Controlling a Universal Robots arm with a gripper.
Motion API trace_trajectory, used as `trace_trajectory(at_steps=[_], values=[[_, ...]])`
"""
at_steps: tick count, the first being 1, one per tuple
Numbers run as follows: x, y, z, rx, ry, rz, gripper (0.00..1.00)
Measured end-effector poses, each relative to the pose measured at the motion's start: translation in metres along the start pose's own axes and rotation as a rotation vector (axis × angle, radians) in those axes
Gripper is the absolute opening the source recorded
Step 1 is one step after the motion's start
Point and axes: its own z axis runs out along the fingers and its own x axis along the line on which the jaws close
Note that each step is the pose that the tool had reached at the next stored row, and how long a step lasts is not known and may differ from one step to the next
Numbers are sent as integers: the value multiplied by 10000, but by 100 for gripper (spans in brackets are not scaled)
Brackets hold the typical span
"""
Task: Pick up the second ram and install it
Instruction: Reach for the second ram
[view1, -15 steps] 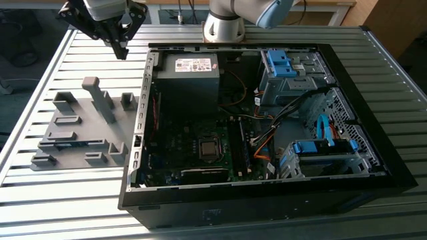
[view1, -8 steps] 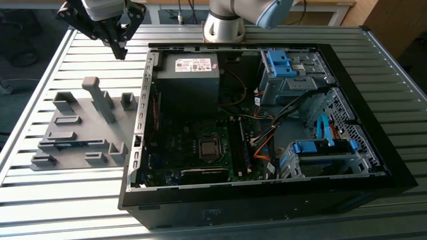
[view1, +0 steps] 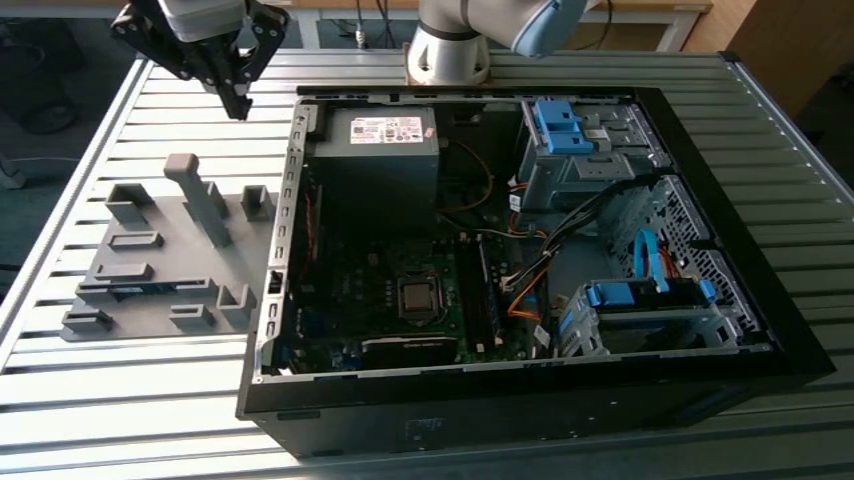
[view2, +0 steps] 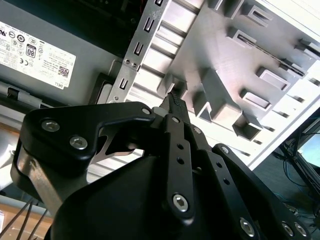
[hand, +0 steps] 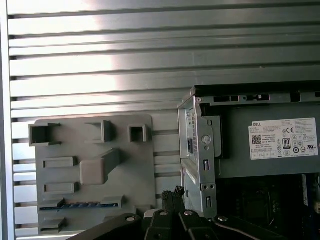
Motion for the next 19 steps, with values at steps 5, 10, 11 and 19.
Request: trace_trajectory(at_steps=[5, 10, 11, 19], values=[[15, -1, 1, -1, 0, 0, 11], [26, -2, 1, 0, 0, 0, 11], [29, -2, 1, -1, -1, 0, 11], [48, -4, 2, 0, 0, 0, 11]])
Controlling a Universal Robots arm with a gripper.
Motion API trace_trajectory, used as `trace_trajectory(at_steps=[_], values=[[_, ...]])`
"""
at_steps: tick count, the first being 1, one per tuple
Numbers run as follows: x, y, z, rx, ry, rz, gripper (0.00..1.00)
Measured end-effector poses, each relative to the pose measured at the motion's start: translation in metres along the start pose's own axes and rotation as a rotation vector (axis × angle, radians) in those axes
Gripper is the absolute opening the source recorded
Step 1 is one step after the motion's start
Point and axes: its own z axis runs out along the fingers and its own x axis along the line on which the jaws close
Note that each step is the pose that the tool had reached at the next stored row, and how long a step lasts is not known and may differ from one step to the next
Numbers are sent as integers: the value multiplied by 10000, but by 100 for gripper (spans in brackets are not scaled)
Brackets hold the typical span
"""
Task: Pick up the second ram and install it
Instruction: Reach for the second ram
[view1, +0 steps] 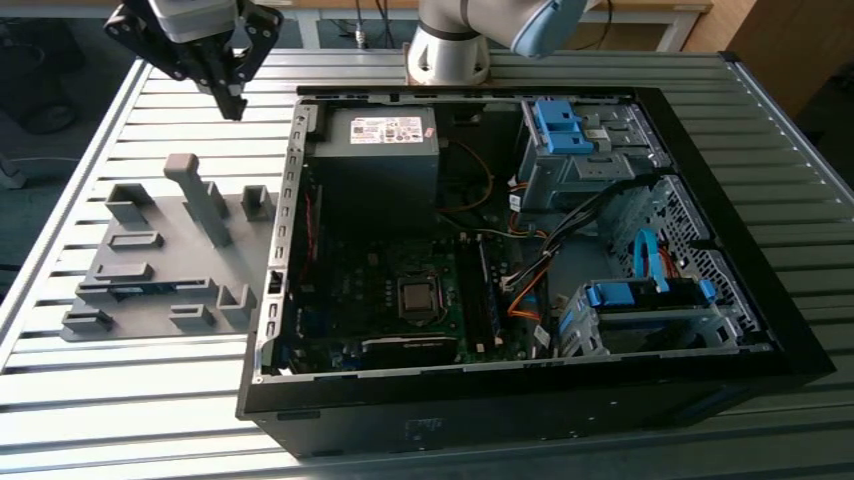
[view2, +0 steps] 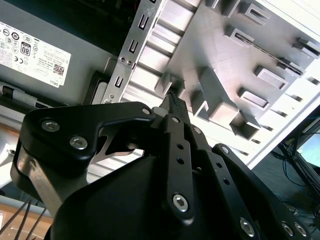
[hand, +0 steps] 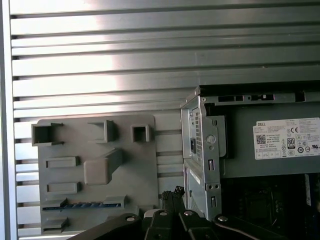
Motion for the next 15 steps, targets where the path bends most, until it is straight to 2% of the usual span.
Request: trace_trajectory(at_steps=[15], values=[[36, -3, 1, 0, 0, 0, 11]])
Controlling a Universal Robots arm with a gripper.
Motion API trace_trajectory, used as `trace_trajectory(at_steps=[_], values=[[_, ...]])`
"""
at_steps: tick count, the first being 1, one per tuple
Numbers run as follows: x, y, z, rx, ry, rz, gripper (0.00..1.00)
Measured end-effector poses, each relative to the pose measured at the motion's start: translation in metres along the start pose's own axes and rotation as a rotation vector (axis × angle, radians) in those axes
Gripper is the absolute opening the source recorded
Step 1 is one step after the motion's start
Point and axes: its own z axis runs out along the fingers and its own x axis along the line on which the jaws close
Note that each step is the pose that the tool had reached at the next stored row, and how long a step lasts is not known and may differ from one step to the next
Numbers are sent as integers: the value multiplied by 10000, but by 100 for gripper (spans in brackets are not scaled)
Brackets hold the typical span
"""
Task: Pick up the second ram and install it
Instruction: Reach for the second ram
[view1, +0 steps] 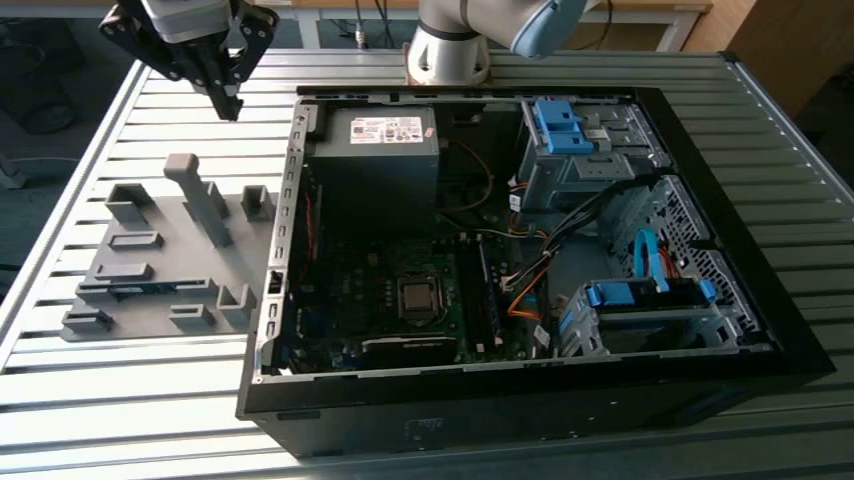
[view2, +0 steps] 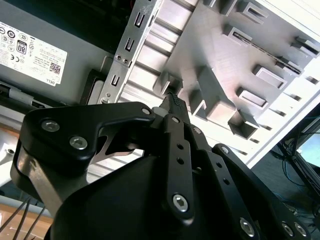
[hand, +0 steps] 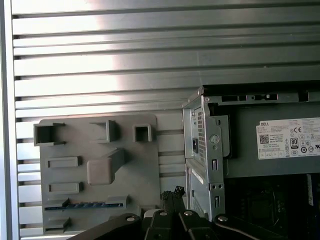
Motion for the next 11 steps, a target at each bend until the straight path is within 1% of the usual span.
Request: trace_trajectory(at_steps=[11], values=[[26, -2, 1, 0, -1, 0, 11]])
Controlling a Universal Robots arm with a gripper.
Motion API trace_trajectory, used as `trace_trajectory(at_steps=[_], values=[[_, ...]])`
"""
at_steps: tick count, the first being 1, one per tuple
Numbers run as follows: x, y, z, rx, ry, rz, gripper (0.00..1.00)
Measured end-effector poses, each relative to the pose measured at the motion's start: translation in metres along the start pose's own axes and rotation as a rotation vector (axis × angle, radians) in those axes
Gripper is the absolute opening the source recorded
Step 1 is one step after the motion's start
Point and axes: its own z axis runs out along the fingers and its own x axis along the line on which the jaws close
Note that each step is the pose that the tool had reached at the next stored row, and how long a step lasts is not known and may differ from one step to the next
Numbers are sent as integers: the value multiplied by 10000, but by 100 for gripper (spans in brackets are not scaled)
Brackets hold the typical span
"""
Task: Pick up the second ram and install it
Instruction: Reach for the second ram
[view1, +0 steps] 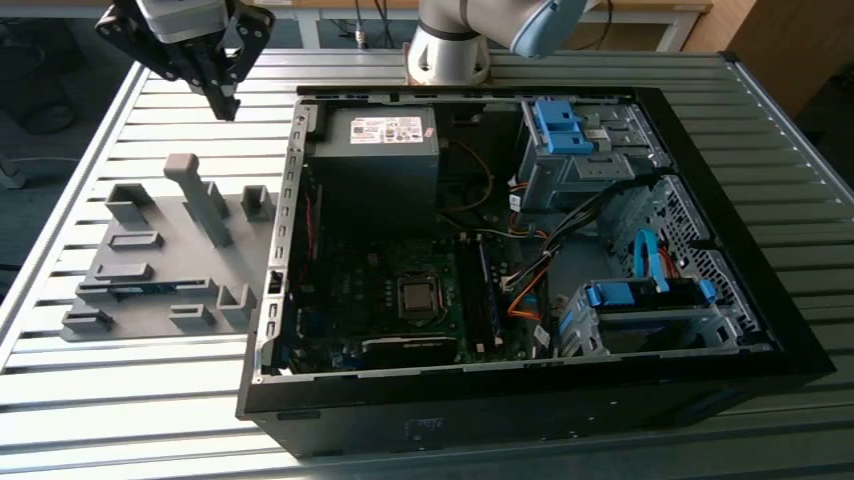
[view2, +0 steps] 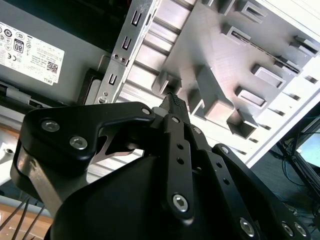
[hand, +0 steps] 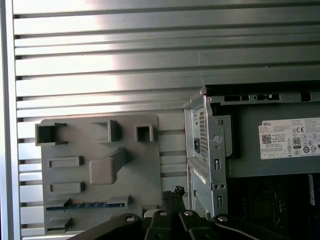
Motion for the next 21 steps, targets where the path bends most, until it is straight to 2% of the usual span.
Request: trace_trajectory(at_steps=[21], values=[[49, -4, 1, 0, 0, 0, 11]])
